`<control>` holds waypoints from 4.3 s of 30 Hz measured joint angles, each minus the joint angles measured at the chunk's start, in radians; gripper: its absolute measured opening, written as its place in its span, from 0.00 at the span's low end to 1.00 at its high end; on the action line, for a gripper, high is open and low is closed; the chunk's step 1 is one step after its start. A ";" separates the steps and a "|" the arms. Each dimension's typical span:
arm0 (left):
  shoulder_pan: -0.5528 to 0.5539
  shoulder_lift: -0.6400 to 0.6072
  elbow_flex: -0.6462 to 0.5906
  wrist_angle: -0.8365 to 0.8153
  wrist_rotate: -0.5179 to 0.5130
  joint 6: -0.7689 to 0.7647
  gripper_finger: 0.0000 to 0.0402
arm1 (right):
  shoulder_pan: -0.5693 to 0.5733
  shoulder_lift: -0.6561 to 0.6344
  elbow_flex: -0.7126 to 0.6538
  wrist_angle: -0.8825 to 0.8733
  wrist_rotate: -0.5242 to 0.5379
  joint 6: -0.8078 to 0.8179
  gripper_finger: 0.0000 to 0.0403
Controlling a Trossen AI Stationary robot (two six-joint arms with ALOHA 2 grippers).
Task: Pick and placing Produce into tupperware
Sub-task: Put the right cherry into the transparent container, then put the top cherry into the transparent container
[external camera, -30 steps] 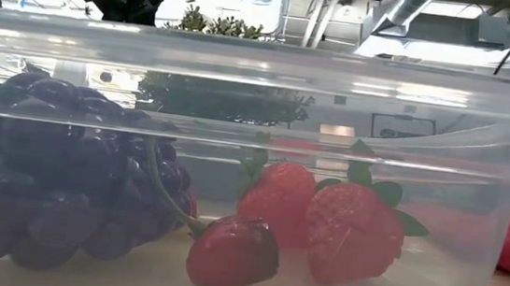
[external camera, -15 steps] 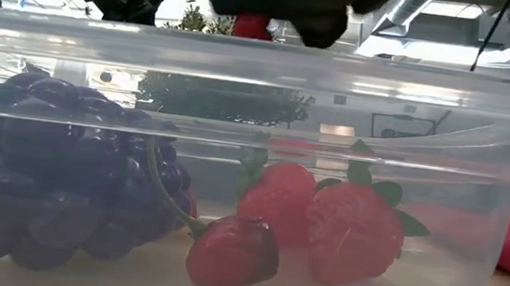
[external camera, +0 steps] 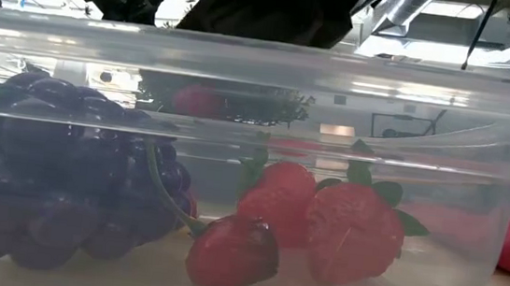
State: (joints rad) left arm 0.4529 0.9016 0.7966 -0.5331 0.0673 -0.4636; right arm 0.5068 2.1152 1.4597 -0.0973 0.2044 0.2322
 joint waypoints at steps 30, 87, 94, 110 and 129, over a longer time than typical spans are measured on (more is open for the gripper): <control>0.000 0.000 0.000 0.000 0.000 0.000 0.00 | 0.007 -0.257 -0.013 -0.478 0.502 0.036 0.12; 0.000 0.000 0.000 -0.001 0.000 0.000 0.00 | -0.757 -0.162 -0.014 -0.813 0.099 1.091 0.73; 0.000 0.000 0.000 0.000 0.000 0.000 0.00 | -0.789 -0.131 -0.015 -0.773 0.026 1.135 0.68; 0.000 0.000 0.000 -0.002 0.000 0.000 0.00 | -0.823 -0.022 -0.012 -0.746 -0.045 1.084 0.67; 0.000 0.000 0.000 0.000 0.000 0.000 0.00 | -0.851 -0.024 -0.014 -0.731 -0.049 1.050 0.55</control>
State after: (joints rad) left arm 0.4528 0.9016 0.7963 -0.5328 0.0672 -0.4637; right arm -0.3442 2.0914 1.4460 -0.8284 0.1550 1.2823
